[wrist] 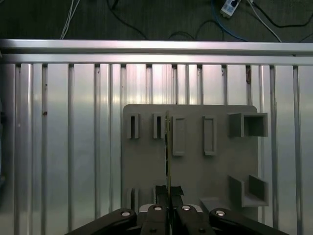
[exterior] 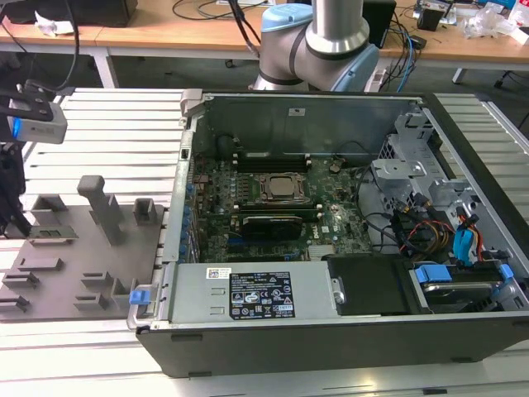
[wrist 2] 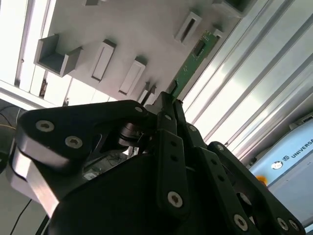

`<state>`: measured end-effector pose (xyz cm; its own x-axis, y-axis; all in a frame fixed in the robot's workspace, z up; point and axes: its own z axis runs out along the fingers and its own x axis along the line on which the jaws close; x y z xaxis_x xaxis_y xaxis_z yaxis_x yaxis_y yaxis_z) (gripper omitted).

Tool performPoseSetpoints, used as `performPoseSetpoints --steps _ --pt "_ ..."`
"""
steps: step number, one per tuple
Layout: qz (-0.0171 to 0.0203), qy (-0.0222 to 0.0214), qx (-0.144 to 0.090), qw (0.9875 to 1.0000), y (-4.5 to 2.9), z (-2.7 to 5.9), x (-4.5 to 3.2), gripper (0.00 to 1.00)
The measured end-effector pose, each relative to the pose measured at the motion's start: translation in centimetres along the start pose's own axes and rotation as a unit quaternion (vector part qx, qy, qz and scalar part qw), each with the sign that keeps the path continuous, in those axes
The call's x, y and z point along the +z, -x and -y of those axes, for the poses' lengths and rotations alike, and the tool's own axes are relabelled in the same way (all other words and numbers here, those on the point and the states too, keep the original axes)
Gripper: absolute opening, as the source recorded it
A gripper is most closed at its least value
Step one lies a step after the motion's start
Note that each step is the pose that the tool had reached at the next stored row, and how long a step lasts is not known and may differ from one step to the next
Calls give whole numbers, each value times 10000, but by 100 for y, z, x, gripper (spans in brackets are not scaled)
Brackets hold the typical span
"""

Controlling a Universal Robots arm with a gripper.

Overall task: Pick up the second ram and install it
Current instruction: 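Pick up the second ram and move it above second insertion slot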

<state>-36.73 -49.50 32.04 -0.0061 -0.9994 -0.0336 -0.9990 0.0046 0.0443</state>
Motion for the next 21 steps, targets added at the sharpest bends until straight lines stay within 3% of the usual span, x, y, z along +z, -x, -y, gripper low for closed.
performPoseSetpoints --steps 9,12,21 --pt "0 0 0 10000 10 -10 -231 13" --pt "0 0 0 10000 16 -16 -375 13" --pt "0 1 0 10000 25 -27 -627 13"
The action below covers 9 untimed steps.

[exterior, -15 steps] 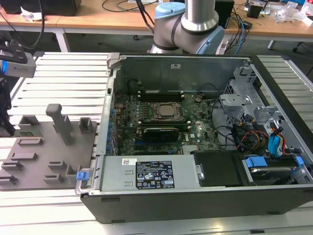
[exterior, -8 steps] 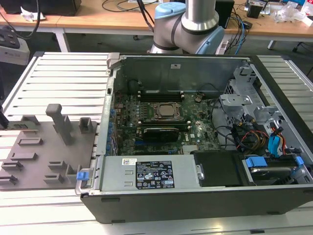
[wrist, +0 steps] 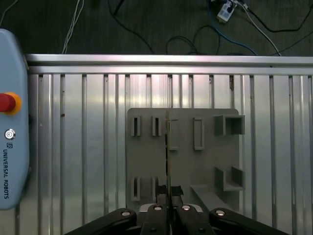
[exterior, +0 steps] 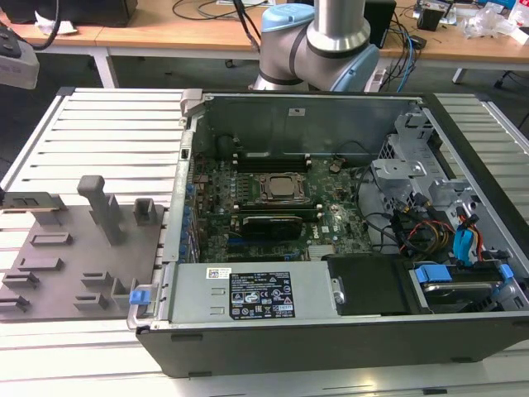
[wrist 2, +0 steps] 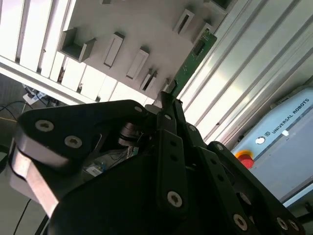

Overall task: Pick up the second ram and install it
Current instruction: 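Pick up the second ram and move it above second insertion slot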

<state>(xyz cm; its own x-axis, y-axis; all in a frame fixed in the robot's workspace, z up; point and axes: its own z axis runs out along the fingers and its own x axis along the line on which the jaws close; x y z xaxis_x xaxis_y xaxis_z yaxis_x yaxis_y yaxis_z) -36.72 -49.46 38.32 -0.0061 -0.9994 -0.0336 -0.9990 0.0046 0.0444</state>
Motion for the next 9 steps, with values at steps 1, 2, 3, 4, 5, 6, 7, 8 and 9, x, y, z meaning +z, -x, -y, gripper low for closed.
performPoseSetpoints --steps 1,2,3,4,5,6,7,8,9 --pt "0 0 0 10000 1 -2 -30 13" --pt "0 0 0 10000 3 -3 -74 13" --pt "0 0 0 10000 4 -6 -129 13" --pt "0 0 0 10000 6 -8 -185 13" --pt "0 0 0 10000 7 -9 -210 13" --pt "0 0 0 10000 8 -10 -225 13" --pt "0 0 0 10000 9 -11 -254 13" --pt "0 0 0 10000 10 -13 -285 13" --pt "0 0 0 10000 11 -14 -326 13"
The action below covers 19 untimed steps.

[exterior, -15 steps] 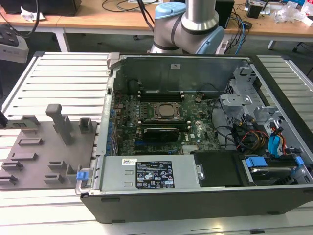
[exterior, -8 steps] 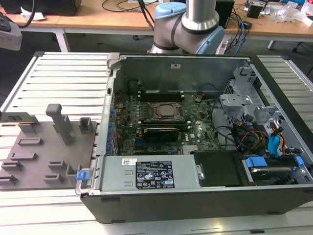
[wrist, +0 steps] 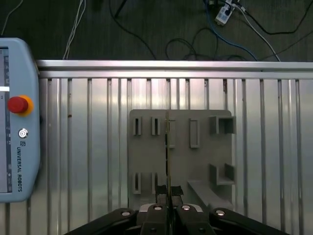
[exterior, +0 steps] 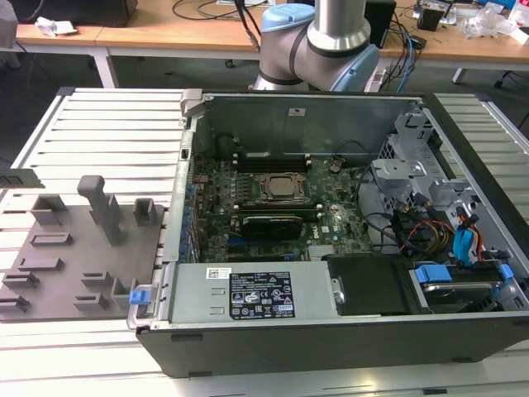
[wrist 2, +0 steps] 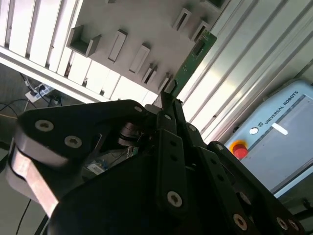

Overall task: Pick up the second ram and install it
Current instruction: 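Pick up the second ram and move it above second insertion slot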

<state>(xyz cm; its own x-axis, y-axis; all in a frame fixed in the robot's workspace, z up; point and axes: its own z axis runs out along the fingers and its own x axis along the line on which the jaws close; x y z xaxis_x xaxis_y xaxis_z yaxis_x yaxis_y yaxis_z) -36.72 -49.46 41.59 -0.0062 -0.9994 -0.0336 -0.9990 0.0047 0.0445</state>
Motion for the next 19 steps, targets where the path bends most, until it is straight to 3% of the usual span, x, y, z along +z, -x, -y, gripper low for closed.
performPoseSetpoints --steps 5,12,19 --pt "0 0 0 10000 7 -8 -206 13" --pt "0 1 -1 10000 11 -14 -345 13" --pt "0 1 0 10000 19 -24 -571 13"
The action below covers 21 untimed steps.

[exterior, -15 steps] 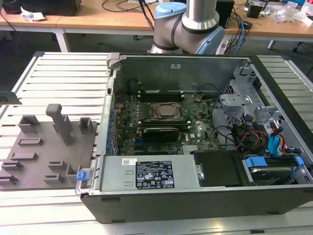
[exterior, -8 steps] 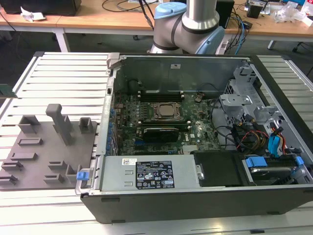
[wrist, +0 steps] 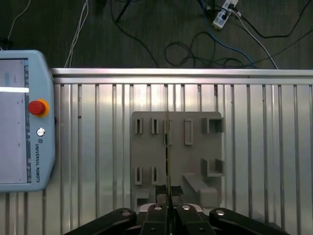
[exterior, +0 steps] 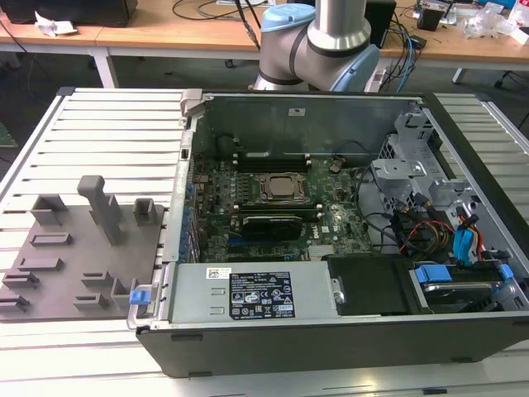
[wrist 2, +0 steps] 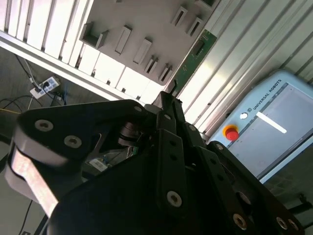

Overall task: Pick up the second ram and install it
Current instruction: 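Pick up the second ram and move it above second insertion slot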

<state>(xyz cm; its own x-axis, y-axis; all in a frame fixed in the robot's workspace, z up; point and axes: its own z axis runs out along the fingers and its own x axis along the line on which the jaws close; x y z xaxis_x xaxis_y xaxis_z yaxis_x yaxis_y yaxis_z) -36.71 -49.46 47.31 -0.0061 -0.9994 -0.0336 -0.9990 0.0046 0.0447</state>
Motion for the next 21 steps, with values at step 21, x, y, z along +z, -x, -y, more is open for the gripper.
performPoseSetpoints --steps 21 --pt "45 47 0 10000 61 501 -187 13"
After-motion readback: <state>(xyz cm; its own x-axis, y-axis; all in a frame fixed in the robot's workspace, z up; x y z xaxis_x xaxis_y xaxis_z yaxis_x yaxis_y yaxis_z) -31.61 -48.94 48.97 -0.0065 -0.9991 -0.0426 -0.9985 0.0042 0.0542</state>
